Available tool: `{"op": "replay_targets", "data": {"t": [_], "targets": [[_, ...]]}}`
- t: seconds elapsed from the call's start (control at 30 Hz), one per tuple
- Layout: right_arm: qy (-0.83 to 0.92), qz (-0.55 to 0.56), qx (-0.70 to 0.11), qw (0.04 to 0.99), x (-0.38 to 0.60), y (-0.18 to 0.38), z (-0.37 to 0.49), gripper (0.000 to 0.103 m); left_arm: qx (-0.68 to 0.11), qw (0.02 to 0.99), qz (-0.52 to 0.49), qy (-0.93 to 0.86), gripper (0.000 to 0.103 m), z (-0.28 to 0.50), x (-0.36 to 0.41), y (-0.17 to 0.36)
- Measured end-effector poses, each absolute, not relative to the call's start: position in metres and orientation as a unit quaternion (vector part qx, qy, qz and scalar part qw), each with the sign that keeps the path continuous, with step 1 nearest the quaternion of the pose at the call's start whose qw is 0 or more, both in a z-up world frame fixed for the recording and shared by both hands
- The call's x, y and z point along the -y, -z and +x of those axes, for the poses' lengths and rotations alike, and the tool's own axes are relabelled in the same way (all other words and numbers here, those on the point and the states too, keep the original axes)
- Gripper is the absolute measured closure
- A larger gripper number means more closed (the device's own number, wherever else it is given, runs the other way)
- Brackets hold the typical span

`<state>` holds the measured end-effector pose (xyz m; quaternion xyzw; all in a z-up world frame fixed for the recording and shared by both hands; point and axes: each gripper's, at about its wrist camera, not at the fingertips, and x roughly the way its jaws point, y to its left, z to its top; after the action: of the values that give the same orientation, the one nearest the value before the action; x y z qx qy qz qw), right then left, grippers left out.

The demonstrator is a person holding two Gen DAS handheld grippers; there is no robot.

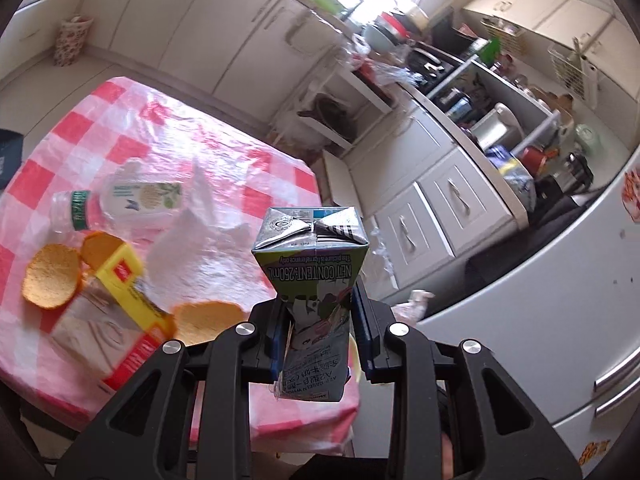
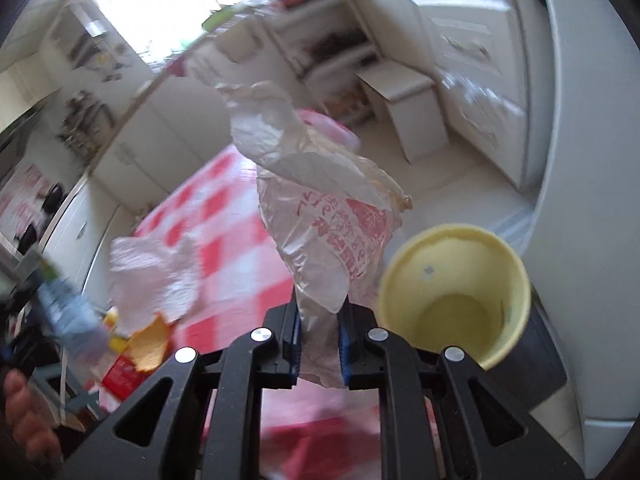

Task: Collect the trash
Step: 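Drop the plastic bag into the yellow bin with right tool while left carries carton, then lower the juice carton into the yellow bin and open the left tool, then grasp yellow snack bag with left tool while right tool grasps orange peel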

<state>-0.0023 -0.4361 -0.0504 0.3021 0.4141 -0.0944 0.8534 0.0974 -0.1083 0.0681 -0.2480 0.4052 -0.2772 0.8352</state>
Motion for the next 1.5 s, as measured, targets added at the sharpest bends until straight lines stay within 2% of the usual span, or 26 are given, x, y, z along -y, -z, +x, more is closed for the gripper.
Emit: {"op": "replay_targets", "data": {"t": [0.17, 0.2, 0.23, 0.27, 0.3, 0.4, 0.47, 0.57, 0.67, 0.73, 0.8, 0.93, 0.97, 1.03, 1.07, 1.17, 1.3, 1.5], "targets": [[0.127, 0.389, -0.486, 0.772, 0.484, 0.110, 0.022, 0.084, -0.411, 0.830, -0.218, 0.307, 0.076, 0.077, 0.149, -0.072], [0.141, 0.392, -0.500, 0.759, 0.489, 0.118, 0.025, 0.078, -0.412, 0.830, -0.213, 0.310, 0.076, 0.074, 0.155, -0.071], [0.149, 0.394, -0.511, 0.749, 0.493, 0.125, 0.028, 0.062, -0.413, 0.830, -0.207, 0.313, 0.076, 0.071, 0.161, -0.070], [0.159, 0.397, -0.520, 0.739, 0.498, 0.130, 0.028, 0.053, -0.414, 0.830, -0.199, 0.317, 0.076, 0.068, 0.169, -0.069], [0.170, 0.395, -0.517, 0.740, 0.501, 0.128, 0.028, 0.048, -0.417, 0.829, -0.193, 0.319, 0.076, 0.067, 0.175, -0.067], [0.165, 0.393, -0.491, 0.759, 0.502, 0.104, 0.028, 0.043, -0.428, 0.825, -0.177, 0.323, 0.076, 0.066, 0.197, -0.058], [0.163, 0.385, -0.460, 0.783, 0.499, 0.080, 0.026, 0.043, -0.437, 0.821, -0.171, 0.325, 0.076, 0.068, 0.211, -0.051], [0.149, 0.332, -0.383, 0.849, 0.484, 0.014, 0.020, 0.041, -0.443, 0.819, -0.158, 0.329, 0.076, 0.069, 0.235, -0.040], [0.153, 0.261, -0.286, 0.909, 0.478, -0.051, 0.006, 0.029, -0.450, 0.815, -0.151, 0.332, 0.076, 0.071, 0.260, -0.027], [0.177, 0.199, -0.181, 0.947, 0.462, -0.099, -0.023, 0.018, -0.453, 0.812, -0.148, 0.336, 0.076, 0.075, 0.281, -0.019], [0.200, 0.157, -0.102, 0.962, 0.451, -0.126, -0.051, 0.013, -0.453, 0.814, -0.140, 0.336, 0.076, 0.078, 0.305, -0.009], [0.208, 0.148, -0.059, 0.965, 0.452, -0.135, -0.064, 0.013, -0.470, 0.814, -0.109, 0.324, 0.075, 0.090, 0.355, 0.021], [0.205, 0.153, -0.066, 0.965, 0.455, -0.132, -0.061, 0.013, -0.480, 0.812, -0.100, 0.319, 0.072, 0.095, 0.368, 0.032], [0.195, 0.161, -0.086, 0.964, 0.460, -0.125, -0.054, 0.013, -0.496, 0.806, -0.091, 0.310, 0.057, 0.102, 0.386, 0.047], [0.191, 0.165, -0.088, 0.964, 0.462, -0.125, -0.050, 0.013, -0.500, 0.804, -0.090, 0.310, 0.052, 0.103, 0.391, 0.051], [0.184, 0.160, -0.083, 0.966, 0.453, -0.129, -0.058, 0.013, -0.502, 0.801, -0.086, 0.315, 0.045, 0.102, 0.401, 0.052], [0.175, 0.158, -0.069, 0.969, 0.449, -0.138, -0.066, 0.013, -0.482, 0.810, -0.094, 0.320, 0.043, 0.098, 0.378, 0.032], [0.167, 0.177, -0.079, 0.967, 0.453, -0.134, -0.055, 0.013, -0.439, 0.842, -0.129, 0.287, 0.033, 0.085, 0.285, -0.013]]}}
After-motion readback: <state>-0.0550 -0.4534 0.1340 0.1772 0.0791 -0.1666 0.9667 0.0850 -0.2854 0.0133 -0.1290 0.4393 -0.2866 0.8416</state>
